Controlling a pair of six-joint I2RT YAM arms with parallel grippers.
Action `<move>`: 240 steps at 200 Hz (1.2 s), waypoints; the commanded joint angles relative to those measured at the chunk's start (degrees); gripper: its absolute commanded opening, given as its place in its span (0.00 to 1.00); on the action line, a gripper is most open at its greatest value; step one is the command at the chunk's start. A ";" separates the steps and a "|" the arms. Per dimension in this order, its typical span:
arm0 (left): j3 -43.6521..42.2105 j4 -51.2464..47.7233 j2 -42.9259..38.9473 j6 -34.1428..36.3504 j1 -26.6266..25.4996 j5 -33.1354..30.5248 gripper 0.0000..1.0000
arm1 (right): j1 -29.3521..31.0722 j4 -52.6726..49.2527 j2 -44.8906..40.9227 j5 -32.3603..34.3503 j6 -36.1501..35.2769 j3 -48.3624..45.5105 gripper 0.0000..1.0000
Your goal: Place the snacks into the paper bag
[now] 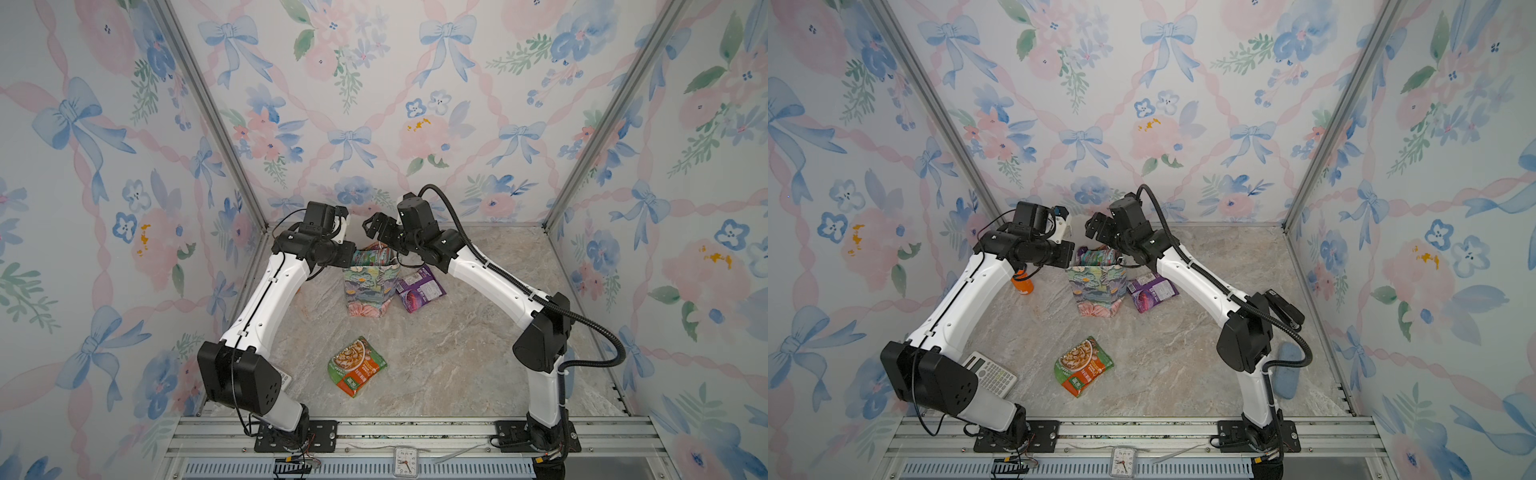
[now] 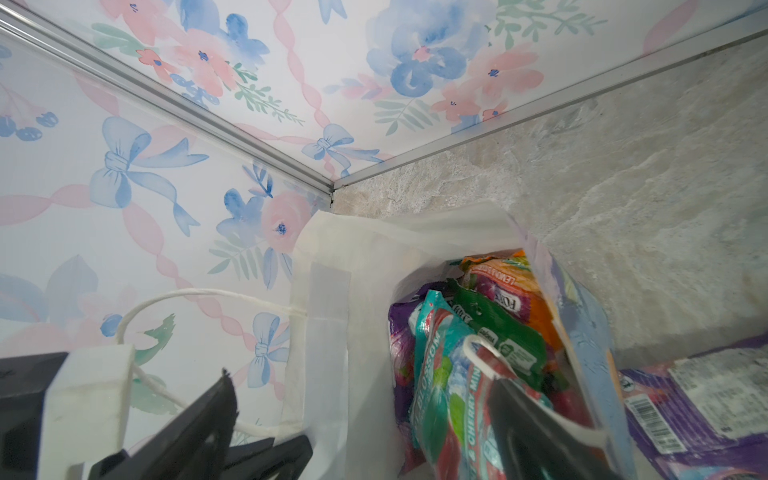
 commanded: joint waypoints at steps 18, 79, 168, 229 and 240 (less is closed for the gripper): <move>-0.67 0.36 -2.75 1.47 0.40 -0.04 0.00 | 1.69 -0.70 -1.42 2.67 1.95 -1.36 0.97; -0.86 0.56 -3.13 1.41 0.35 0.22 0.00 | 2.69 -2.73 -1.89 5.35 1.39 -1.23 0.96; -0.81 0.58 -3.41 1.35 0.40 0.68 0.00 | 1.32 -3.66 1.18 4.85 2.92 0.42 0.96; -0.68 0.63 -3.24 1.26 0.33 0.75 0.00 | 0.36 -4.42 5.02 4.47 3.39 4.92 0.96; -0.70 0.62 -3.24 1.22 0.34 0.66 0.00 | 0.27 -4.68 5.74 4.56 3.35 5.93 0.96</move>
